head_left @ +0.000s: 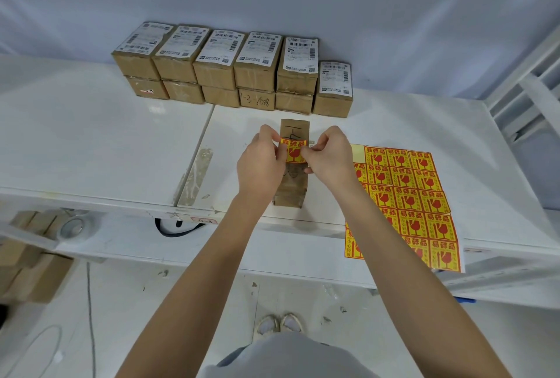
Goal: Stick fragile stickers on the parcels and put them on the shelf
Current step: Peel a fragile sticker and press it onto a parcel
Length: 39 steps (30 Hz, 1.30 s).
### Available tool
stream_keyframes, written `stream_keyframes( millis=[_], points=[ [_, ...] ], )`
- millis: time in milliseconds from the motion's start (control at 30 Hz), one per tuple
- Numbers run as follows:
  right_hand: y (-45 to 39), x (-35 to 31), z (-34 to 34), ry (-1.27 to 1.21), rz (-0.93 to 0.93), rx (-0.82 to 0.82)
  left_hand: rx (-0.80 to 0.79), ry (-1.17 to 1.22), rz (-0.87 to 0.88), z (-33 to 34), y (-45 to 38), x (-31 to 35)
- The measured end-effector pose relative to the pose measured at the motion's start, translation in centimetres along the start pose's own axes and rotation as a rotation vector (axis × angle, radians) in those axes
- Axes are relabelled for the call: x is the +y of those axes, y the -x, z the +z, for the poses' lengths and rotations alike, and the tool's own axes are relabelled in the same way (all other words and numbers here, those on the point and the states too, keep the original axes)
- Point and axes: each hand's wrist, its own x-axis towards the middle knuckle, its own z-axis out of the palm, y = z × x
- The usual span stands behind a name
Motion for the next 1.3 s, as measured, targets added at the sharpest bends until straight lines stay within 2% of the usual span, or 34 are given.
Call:
stream_keyframes(
  millis=[433,533,667,767,933,1100,1200,1300],
  points=[
    [-0.2,0.0,-0.1,0.056,0.025,-0.015,-0.054,0.057,-0.004,-0.5,-0.4,0.2],
    [0.0,0.8,0.2,0.202,-0.098,0.039,-0.061,0.051,0.001,-0.6,-0.5,0.2],
    [1.3,1.7,0.9,0.479,-0.351,0.091,-0.054,0.036,0.02,-0.5,-0.5,0.2],
    [2.1,1.8,1.2,0.685,-0.457,-0.008,-0.039,0.027,0.048,-0.3,-0.5,0.0],
    [2.3,2.4,1.1,0.767,-0.401,-0.221,-0.02,0.005,0.091,0.1,-0.5,-0.3],
    [2.2,2.5,1.1,0.746,-0.388,-0.257,-0.015,-0.093,0.194,0.1,-0.5,-0.9],
    [2.3,2.7,1.1,0.704,-0.374,-0.279,0.031,-0.119,0.168,0.0,-0.1,-1.7],
    [2.2,2.8,1.1,0.652,-0.368,-0.29,0.092,-0.126,0.28,0.2,0.9,-2.3]
  ],
)
